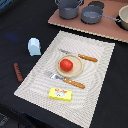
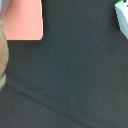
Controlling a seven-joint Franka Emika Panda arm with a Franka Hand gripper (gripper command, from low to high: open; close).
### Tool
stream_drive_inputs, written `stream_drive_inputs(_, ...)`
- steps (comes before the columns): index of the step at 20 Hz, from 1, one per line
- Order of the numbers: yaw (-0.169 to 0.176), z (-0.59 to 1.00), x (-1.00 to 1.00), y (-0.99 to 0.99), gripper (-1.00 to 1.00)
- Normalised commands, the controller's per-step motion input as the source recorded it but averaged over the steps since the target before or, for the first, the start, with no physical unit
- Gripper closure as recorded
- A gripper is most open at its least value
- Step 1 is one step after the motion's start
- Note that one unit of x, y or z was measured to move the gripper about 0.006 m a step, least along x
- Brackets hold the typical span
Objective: Interact with the objects in diverse but meaningful ways.
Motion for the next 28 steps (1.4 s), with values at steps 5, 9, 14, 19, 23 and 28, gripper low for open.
stream_drive_inputs(5, -0.007, 0.0, 0.42, -0.21, -1.0)
stream_drive_inputs(9, -0.044, 0.0, 0.74, -0.29, -1.0)
stream_drive_inputs(14, -0.051, 0.06, 0.78, -0.31, -1.0)
stream_drive_inputs(19, -0.028, 0.09, 0.86, -0.29, -1.0)
stream_drive_inputs(23, -0.001, 0.1, 0.9, -0.3, -1.0)
stream_drive_inputs(28, -0.007, 0.01, 0.82, -0.45, -1.0)
